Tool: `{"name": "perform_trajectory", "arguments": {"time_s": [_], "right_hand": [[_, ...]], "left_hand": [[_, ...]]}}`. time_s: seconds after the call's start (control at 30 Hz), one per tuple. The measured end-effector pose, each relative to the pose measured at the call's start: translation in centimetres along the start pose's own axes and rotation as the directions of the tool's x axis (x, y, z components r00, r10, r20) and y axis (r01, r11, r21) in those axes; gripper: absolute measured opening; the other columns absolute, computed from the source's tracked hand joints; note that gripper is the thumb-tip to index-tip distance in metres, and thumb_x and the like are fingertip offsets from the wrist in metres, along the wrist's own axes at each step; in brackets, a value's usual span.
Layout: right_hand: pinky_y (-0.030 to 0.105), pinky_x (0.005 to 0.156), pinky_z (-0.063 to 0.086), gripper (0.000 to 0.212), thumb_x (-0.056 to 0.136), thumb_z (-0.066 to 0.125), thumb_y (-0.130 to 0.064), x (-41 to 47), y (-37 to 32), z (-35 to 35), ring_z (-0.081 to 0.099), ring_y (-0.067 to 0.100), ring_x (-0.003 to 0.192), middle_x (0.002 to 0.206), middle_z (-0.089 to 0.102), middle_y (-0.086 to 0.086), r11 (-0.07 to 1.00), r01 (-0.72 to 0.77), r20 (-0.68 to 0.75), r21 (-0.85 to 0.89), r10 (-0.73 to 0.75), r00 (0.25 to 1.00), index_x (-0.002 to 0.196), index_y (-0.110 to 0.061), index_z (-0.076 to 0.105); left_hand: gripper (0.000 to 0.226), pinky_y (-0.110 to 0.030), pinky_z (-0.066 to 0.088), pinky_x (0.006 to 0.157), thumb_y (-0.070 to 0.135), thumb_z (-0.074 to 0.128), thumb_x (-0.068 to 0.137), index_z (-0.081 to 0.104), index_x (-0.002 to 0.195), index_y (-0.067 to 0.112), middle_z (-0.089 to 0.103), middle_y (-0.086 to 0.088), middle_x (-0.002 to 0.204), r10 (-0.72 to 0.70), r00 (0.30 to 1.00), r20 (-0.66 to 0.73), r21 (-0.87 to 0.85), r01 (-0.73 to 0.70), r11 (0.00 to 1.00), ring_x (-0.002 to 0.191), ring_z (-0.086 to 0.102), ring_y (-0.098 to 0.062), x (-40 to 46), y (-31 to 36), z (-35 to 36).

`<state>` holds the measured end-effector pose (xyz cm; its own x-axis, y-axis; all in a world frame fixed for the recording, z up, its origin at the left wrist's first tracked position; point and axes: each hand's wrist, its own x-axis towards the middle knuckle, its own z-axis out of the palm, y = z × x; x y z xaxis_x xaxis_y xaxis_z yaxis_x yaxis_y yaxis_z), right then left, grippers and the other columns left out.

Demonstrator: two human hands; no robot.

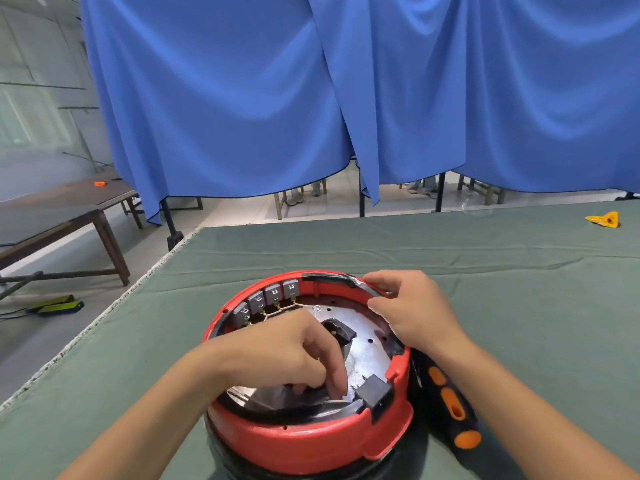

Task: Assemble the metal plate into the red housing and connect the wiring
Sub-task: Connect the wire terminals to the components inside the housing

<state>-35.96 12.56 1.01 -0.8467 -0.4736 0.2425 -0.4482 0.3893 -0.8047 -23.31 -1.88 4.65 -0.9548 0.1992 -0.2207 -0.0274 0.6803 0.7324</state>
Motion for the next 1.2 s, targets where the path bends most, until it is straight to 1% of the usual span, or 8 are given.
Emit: {"name": "perform_trajectory", "arguments": {"time_s": [0.17, 0.37, 0.5, 0.63, 0.8, 0.93, 1.03, 1.2], "right_hand": [[0.042, 0.088, 0.053, 0.036, 0.075, 0.063, -0.002, 0.7, 0.3, 0.1, 0.069, 0.012, 0.087, 0.088, 0.074, -0.014, 0.998, 0.023, 0.053, 0.051, -0.026, 0.998, 0.074, -0.037, 0.07], [0.041, 0.089, 0.052, 0.029, 0.076, 0.063, -0.008, 0.6, 0.1, 0.4, 0.067, 0.011, 0.09, 0.091, 0.073, -0.012, 0.999, 0.011, 0.013, 0.045, -0.012, 1.0, 0.079, -0.037, 0.068], [0.037, 0.086, 0.051, 0.005, 0.074, 0.066, -0.032, 0.3, -0.5, -0.4, 0.064, 0.012, 0.092, 0.085, 0.068, -0.018, 0.98, -0.084, 0.014, -0.18, 0.088, 0.996, 0.077, -0.036, 0.064], [0.036, 0.079, 0.053, 0.02, 0.068, 0.065, -0.045, -0.7, -1.9, -1.5, 0.063, 0.017, 0.082, 0.078, 0.068, -0.01, 0.887, -0.175, 0.124, -0.428, 0.25, 0.96, 0.08, -0.03, 0.064], [0.027, 0.051, 0.032, 0.01, 0.072, 0.055, -0.018, -1.7, -2.4, -1.0, 0.056, 0.028, 0.076, 0.077, 0.06, -0.001, 0.757, -0.112, 0.083, -0.644, 0.214, 0.973, 0.082, -0.019, 0.055], [0.029, 0.055, 0.04, 0.013, 0.07, 0.056, -0.014, -0.9, -2.3, -0.7, 0.058, 0.028, 0.078, 0.072, 0.064, -0.003, 0.805, 0.024, 0.145, -0.593, 0.077, 0.987, 0.081, -0.019, 0.061], [0.03, 0.078, 0.051, 0.029, 0.072, 0.064, -0.019, 0.6, -2.3, -0.2, 0.065, 0.011, 0.088, 0.089, 0.073, -0.011, 0.915, 0.101, 0.251, -0.391, 0.001, 0.968, 0.098, -0.031, 0.071], [0.027, 0.081, 0.052, 0.021, 0.077, 0.076, -0.033, 1.7, -1.9, 1.1, 0.067, 0.009, 0.09, 0.092, 0.072, -0.006, 0.999, 0.005, 0.152, -0.049, 0.003, 0.988, 0.096, -0.025, 0.071]], "left_hand": [[0.031, -0.012, 0.037, 0.056, 0.002, 0.061, 0.08, 0.072, 0.081, 0.031, 0.064, 0.019, 0.065, -0.006, 0.996, 0.093, 0.088, -0.002, 0.996, 0.054, 0.048, 0.0, 0.1, -0.4, -0.4], [0.007, -0.029, 0.046, 0.064, 0.018, 0.071, 0.084, 0.074, 0.079, 0.02, 0.068, 0.001, 0.07, -0.014, 0.998, 0.066, 0.044, 0.011, 0.999, 0.063, 0.054, -0.008, 1.1, -0.9, 0.1], [0.012, -0.018, 0.032, 0.043, 0.015, 0.066, 0.088, 0.072, 0.084, 0.005, 0.061, 0.0, 0.059, -0.009, 0.995, -0.096, -0.044, 0.005, 0.999, 0.046, 0.04, -0.01, 1.5, -1.2, -0.1], [0.006, -0.016, 0.033, 0.04, 0.009, 0.062, 0.089, 0.068, 0.088, 0.008, 0.064, -0.005, 0.061, 0.016, 0.977, -0.214, -0.109, -0.04, 0.993, 0.04, 0.04, -0.011, 1.5, -1.2, -0.4], [0.007, -0.021, 0.034, 0.039, 0.011, 0.06, 0.089, 0.065, 0.084, 0.011, 0.073, -0.002, 0.07, 0.025, 0.953, -0.301, -0.085, -0.053, 0.995, 0.036, 0.047, -0.016, 1.3, -0.9, -0.4], [0.005, -0.018, 0.034, 0.04, 0.01, 0.064, 0.086, 0.065, 0.082, 0.011, 0.074, -0.001, 0.07, 0.07, 0.928, -0.367, -0.083, -0.108, 0.991, 0.033, 0.046, -0.014, 0.9, -0.5, -0.5], [0.009, -0.022, 0.034, 0.044, 0.012, 0.065, 0.086, 0.066, 0.077, 0.014, 0.073, -0.001, 0.068, 0.077, 0.921, -0.382, -0.077, -0.114, 0.99, 0.034, 0.045, -0.014, 0.6, -0.3, -0.8], [0.013, -0.02, 0.032, 0.041, 0.017, 0.064, 0.087, 0.065, 0.073, 0.016, 0.073, 0.001, 0.066, 0.027, 0.929, -0.37, -0.066, -0.056, 0.996, 0.034, 0.042, -0.014, -0.3, -0.9, -1.1]]}}
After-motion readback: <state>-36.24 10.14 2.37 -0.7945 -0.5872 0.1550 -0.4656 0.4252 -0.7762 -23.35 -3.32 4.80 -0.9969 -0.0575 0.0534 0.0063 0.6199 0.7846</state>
